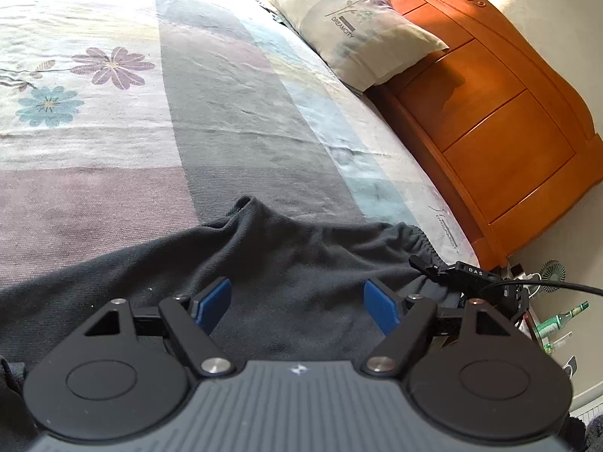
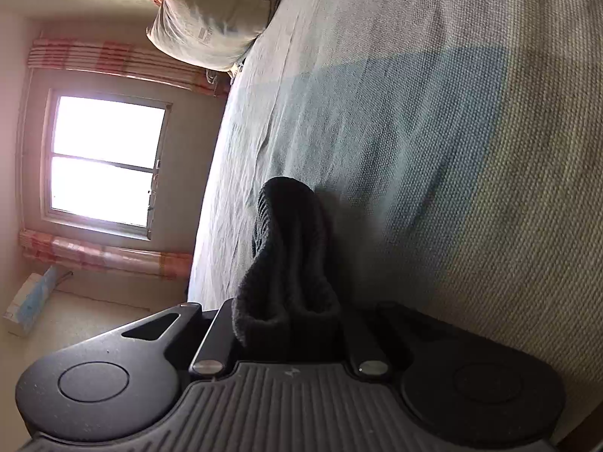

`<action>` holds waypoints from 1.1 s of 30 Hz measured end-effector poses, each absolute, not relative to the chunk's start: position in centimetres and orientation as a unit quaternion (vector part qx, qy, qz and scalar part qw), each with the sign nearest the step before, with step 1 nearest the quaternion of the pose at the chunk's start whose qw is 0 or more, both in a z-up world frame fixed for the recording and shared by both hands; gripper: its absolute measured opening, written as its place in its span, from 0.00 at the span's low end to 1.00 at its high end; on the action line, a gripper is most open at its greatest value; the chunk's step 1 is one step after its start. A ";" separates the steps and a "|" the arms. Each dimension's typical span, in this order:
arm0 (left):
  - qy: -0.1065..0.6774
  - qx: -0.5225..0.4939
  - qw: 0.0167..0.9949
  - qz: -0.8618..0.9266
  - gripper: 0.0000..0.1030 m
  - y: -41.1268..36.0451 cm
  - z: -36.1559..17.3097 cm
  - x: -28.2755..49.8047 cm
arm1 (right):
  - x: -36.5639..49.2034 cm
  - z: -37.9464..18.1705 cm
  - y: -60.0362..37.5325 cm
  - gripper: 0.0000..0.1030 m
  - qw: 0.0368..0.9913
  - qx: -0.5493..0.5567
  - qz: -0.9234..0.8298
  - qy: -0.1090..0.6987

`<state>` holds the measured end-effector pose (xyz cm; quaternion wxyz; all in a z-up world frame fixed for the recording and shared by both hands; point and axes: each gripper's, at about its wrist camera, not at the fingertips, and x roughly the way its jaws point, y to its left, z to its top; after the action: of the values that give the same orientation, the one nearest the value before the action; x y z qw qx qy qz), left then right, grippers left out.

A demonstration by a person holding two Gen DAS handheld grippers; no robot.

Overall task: Fold clothes
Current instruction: 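Lift the waistband with the right tool and fold it over the pants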

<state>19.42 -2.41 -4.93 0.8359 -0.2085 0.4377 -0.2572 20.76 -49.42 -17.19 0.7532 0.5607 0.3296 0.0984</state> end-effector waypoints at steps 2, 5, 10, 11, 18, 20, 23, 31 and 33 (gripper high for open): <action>0.437 -0.208 0.838 -0.254 0.75 -2.2 -4.7 19.2 | 20.9 -16.8 -48.8 0.07 0.766 0.542 0.085 0.334; 0.435 -0.210 0.839 -0.250 0.75 -1.8 -4.4 18.9 | 20.7 -16.2 -47.8 0.06 0.790 0.506 0.082 0.336; 0.430 -0.205 0.845 -0.244 0.75 -1.2 -3.5 18.0 | 20.8 -14.7 -46.5 0.08 0.817 0.451 0.070 0.353; 0.428 -0.203 0.846 -0.244 0.75 -1.0 -3.2 17.8 | 20.9 -14.4 -46.3 0.10 0.820 0.444 0.067 0.355; 0.429 -0.166 0.861 -0.216 0.75 1.4 -1.7 14.9 | 20.4 -9.6 -44.2 0.10 0.851 0.396 0.079 0.336; 0.431 -0.151 0.865 -0.207 0.75 2.2 -1.4 13.8 | 20.1 -7.6 -43.0 0.10 0.864 0.371 0.090 0.329; 0.431 -0.122 0.872 -0.198 0.75 3.2 -0.9 11.9 | 19.8 -4.6 -40.5 0.10 0.881 0.329 0.114 0.319; 0.426 -0.037 0.889 -0.166 0.76 5.8 -0.5 6.3 | 18.6 1.6 -32.1 0.11 0.896 0.248 0.193 0.315; 0.425 -0.035 0.891 -0.158 0.76 7.0 -0.8 5.2 | 18.3 2.6 -29.8 0.11 0.896 0.230 0.212 0.317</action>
<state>5.17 7.01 -0.80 0.8905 -0.0351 0.4253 -0.1577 18.27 -29.78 2.56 0.8957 0.2295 0.3166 0.2116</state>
